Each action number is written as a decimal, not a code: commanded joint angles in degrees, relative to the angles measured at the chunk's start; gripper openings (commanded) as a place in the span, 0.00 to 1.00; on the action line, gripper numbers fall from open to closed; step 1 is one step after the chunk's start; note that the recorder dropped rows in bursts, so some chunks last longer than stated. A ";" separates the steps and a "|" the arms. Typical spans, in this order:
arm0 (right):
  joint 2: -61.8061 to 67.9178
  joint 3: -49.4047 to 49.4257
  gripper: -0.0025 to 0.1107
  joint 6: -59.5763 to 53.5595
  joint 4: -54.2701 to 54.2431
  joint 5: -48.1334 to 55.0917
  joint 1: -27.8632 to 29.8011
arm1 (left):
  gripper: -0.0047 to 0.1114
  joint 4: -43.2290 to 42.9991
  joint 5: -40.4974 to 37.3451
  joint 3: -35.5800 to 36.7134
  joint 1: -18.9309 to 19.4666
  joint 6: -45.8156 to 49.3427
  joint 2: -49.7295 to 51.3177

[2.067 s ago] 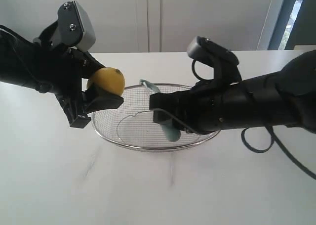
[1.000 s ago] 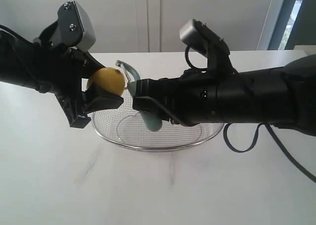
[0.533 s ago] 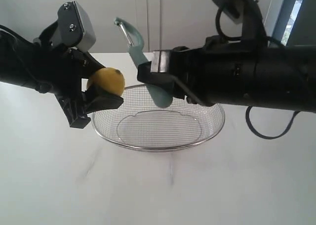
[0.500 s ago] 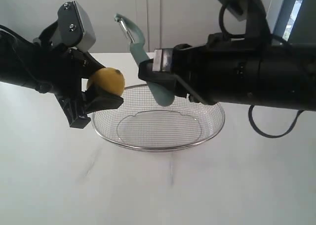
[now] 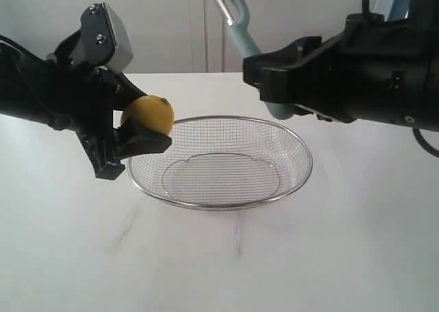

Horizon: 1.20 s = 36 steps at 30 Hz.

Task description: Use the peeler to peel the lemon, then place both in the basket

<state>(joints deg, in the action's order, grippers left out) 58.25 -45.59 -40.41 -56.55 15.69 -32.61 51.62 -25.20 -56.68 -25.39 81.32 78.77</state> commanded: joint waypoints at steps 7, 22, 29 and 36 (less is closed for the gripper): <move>4.55 -0.29 0.02 12.63 15.11 4.07 12.69 | 0.04 1.44 -1.38 0.06 0.11 -0.56 -0.82; 18.38 -0.29 0.02 12.50 13.77 11.54 16.63 | 0.04 1.44 -1.02 0.06 0.11 -0.56 -0.82; 20.19 -0.29 0.02 6.49 7.10 14.57 15.96 | 0.04 1.44 -1.02 0.06 0.11 -0.56 -0.82; 20.31 -0.29 0.02 -1.94 -2.70 14.94 13.23 | 0.04 1.44 -1.29 0.06 0.11 -0.56 -0.82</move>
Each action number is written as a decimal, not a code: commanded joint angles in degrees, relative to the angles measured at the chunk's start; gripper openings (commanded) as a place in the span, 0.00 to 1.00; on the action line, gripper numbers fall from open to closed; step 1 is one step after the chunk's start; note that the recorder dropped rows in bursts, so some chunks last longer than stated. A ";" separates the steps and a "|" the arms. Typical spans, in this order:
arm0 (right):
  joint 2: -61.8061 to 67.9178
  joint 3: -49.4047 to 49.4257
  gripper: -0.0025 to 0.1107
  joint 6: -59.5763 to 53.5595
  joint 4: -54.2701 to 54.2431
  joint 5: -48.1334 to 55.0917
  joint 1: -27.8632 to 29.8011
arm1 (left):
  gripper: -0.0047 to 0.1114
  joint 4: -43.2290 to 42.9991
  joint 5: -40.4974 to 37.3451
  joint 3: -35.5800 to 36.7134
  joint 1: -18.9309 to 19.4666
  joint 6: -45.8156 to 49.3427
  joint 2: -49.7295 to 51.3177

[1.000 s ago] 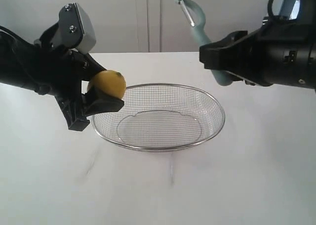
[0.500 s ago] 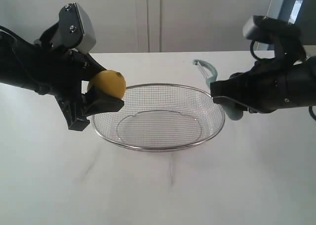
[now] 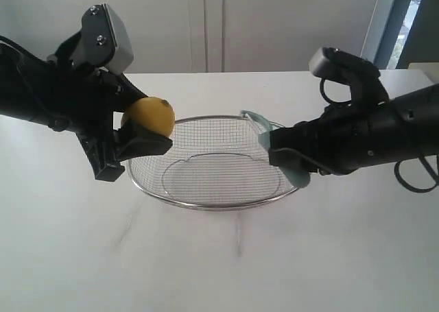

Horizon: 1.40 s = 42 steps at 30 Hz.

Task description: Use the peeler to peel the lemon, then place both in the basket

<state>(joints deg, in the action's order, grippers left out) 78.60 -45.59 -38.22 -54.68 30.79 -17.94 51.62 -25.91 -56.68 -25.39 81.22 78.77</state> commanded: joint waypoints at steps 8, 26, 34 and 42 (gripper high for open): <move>2.05 -0.29 0.02 -6.86 -8.88 -0.32 -5.06 | 0.04 1.44 -0.58 0.06 0.11 -0.46 -0.82; 5.67 -0.29 0.02 -19.27 -27.81 -0.18 -13.06 | 0.04 1.44 -0.58 0.06 0.11 -0.46 -0.82; 5.56 -0.29 0.02 -20.65 -30.51 1.43 -13.06 | 0.04 1.44 0.03 0.06 0.11 -0.46 -0.82; 5.56 -0.29 0.02 -21.86 -33.39 2.41 -13.06 | 0.04 1.44 0.93 0.06 0.11 -0.46 -0.82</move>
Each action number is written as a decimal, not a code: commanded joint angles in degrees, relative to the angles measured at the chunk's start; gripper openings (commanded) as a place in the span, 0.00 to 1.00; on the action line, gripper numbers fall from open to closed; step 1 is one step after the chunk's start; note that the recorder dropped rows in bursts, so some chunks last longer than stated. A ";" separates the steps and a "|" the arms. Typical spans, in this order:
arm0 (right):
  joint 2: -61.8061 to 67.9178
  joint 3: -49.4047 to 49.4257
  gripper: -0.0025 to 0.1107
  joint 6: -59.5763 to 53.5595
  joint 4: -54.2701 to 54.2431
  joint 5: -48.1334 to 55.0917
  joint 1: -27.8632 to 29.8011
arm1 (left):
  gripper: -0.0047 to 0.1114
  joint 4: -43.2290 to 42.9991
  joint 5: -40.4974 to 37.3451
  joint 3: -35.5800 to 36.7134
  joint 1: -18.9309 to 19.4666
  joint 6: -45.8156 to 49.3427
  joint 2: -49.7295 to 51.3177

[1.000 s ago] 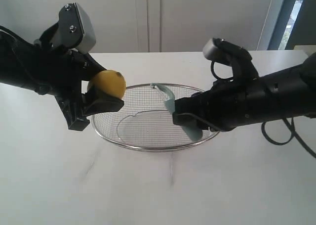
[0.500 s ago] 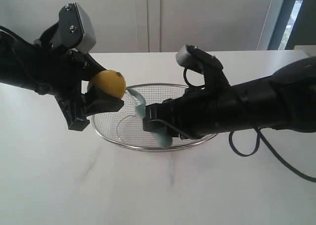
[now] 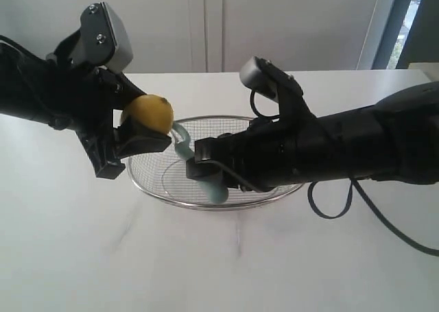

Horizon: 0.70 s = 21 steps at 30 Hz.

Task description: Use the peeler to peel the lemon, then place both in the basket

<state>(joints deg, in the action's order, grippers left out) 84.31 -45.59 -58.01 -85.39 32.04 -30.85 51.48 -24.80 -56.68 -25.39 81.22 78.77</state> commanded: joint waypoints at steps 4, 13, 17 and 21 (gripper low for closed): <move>-0.15 -0.29 0.02 -2.29 -3.70 1.77 -0.15 | 0.04 1.58 -0.17 0.06 0.11 -0.46 -0.82; -0.15 -0.29 0.02 -3.69 -5.23 1.75 -0.15 | 0.04 1.58 -0.09 0.06 0.11 -0.46 -0.82; -0.25 -0.29 0.02 -3.69 -5.23 1.75 -0.15 | 0.04 1.58 -0.09 0.06 0.11 -0.46 -0.82; -0.25 -0.29 0.02 -3.69 -5.36 1.62 -0.15 | 0.04 1.13 0.16 0.06 0.11 -0.46 -0.82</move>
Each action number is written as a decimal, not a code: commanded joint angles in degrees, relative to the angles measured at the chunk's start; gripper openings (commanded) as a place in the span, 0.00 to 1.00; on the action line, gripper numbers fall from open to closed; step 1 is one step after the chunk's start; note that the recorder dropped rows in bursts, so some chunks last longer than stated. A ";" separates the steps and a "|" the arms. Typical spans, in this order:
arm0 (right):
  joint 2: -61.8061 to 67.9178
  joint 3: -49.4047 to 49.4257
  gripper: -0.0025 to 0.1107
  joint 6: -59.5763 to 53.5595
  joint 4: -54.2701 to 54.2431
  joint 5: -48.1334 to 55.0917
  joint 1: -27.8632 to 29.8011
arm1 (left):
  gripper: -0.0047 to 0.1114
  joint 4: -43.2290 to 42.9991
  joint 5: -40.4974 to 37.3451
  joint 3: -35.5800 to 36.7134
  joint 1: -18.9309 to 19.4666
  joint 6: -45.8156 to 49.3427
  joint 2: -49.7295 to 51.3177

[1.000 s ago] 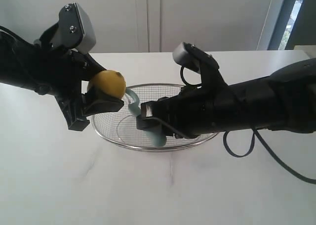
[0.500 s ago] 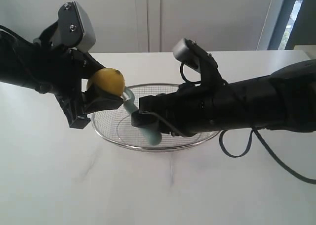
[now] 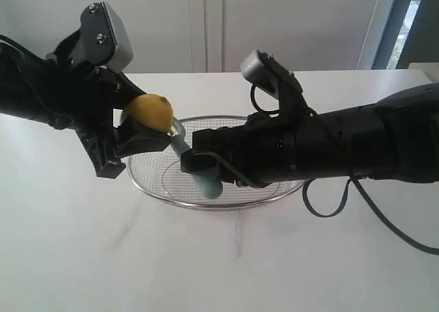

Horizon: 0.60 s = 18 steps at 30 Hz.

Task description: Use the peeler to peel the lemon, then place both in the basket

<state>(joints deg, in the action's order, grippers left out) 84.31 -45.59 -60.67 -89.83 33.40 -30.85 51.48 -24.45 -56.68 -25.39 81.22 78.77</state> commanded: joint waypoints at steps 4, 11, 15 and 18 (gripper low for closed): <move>-0.25 -0.29 0.02 -1.03 -1.21 0.25 -0.15 | 0.04 1.15 -0.02 0.06 0.11 -0.46 -0.82; -1.94 -0.29 0.02 -1.03 -1.48 -1.25 -0.15 | 0.04 1.15 0.35 0.06 0.11 -0.46 -0.82; -3.65 -0.29 0.02 -1.03 -1.48 -2.63 -0.05 | 0.04 1.15 0.46 0.06 0.11 -0.46 -0.82; -4.48 -0.29 0.02 -1.03 -1.48 -3.36 -0.05 | 0.04 1.15 0.46 0.06 0.11 -0.46 -0.82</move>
<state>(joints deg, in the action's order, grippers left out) 81.08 -45.59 -60.80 -90.86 30.69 -30.85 51.34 -23.49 -56.68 -25.39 81.22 78.77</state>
